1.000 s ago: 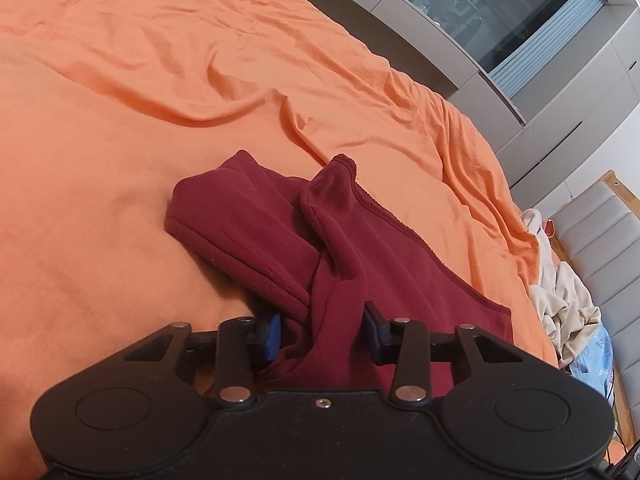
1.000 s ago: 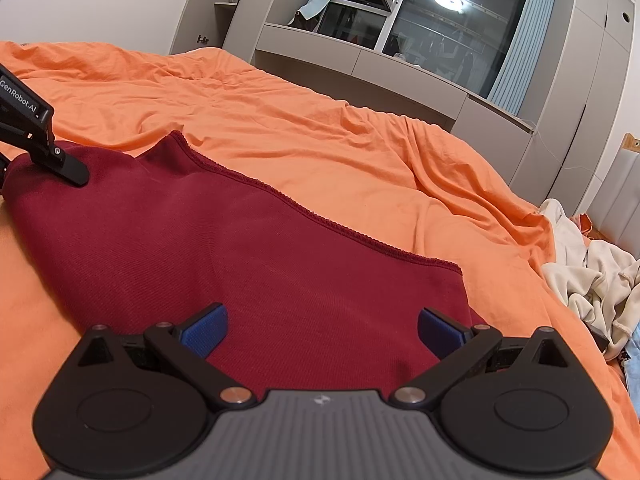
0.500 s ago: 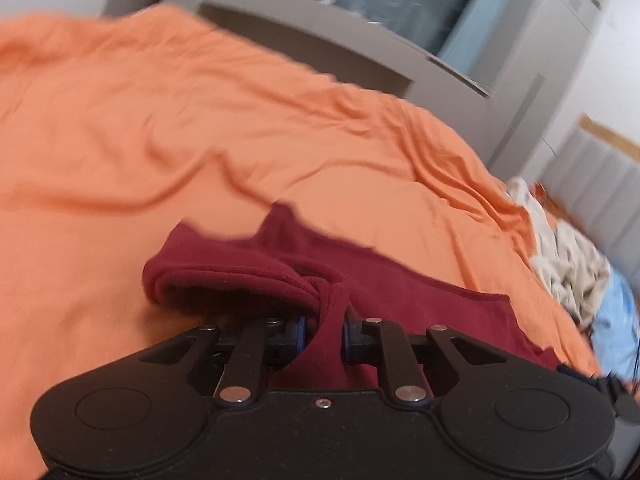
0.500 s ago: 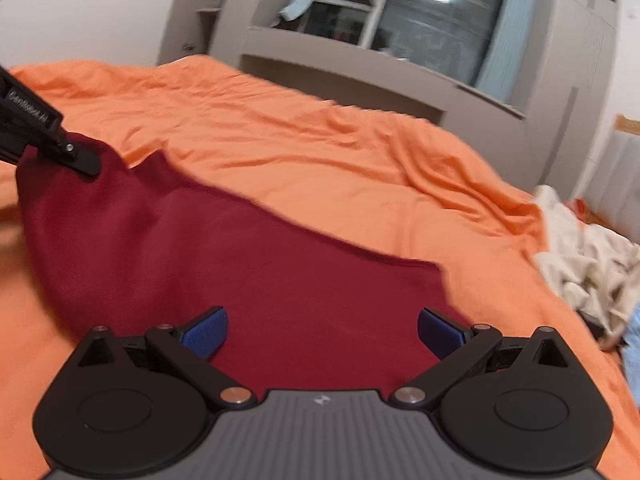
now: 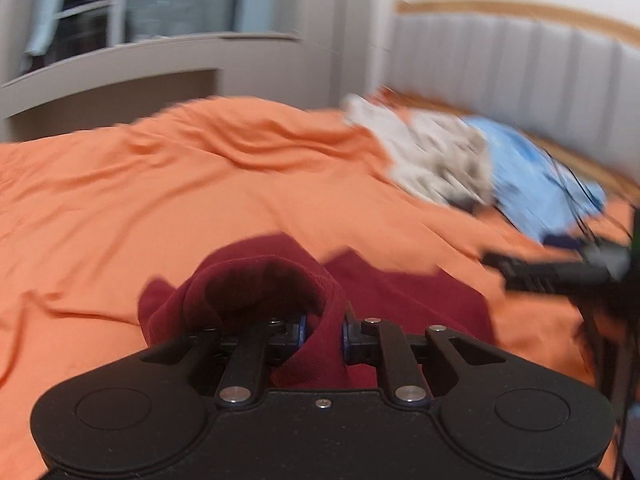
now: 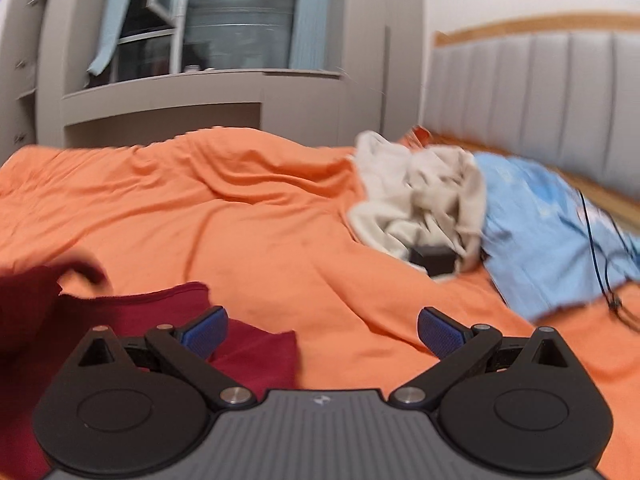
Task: Fold small clothes
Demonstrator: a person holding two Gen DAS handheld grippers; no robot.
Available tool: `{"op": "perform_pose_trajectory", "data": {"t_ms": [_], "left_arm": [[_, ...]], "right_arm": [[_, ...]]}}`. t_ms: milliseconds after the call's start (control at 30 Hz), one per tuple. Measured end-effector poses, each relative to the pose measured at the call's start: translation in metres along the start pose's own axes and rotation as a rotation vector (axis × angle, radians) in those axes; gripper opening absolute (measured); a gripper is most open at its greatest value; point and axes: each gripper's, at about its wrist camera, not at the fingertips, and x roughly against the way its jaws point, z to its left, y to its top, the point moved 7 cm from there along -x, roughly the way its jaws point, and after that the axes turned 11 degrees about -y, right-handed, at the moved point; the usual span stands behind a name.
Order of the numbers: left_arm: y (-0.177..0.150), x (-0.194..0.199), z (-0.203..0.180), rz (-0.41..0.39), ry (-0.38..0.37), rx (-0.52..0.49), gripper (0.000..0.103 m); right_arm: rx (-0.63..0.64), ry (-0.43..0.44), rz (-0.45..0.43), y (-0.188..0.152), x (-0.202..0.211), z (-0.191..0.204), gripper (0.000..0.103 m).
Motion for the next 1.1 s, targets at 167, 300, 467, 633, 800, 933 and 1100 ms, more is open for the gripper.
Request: {"op": "perform_pose_trajectory", "data": {"t_ms": [167,300,467,633,800,933,1100], "left_arm": [[-0.032,-0.032,-0.032,0.104,-0.055,-0.053,0.019],[-0.049,-0.038,-0.037,0.131,-0.071,-0.048,0.028],[-0.054,-0.033,-0.040,0.119,-0.127,0.003,0.052],[-0.058,-0.018,-0.044,0.106,-0.139,0.002,0.082],[-0.069,0.003,-0.044,0.072,-0.132,-0.035,0.089],[-0.077,0.018,-0.042,0.023,-0.099,-0.067,0.090],[-0.083,0.031,-0.034,0.014,-0.043,-0.084,0.097]], "right_arm": [[-0.043,0.008,0.030,-0.003,-0.007,-0.012,0.103],[-0.019,0.022,0.039,-0.005,-0.009,-0.004,0.103],[0.013,0.024,0.047,-0.008,-0.006,0.008,0.103],[0.026,0.030,0.068,-0.012,-0.010,0.013,0.103],[-0.011,0.054,-0.017,-0.005,0.004,0.014,0.103],[-0.059,0.226,-0.128,0.009,0.028,0.024,0.103],[0.083,0.447,-0.161,0.006,0.050,0.060,0.103]]}}
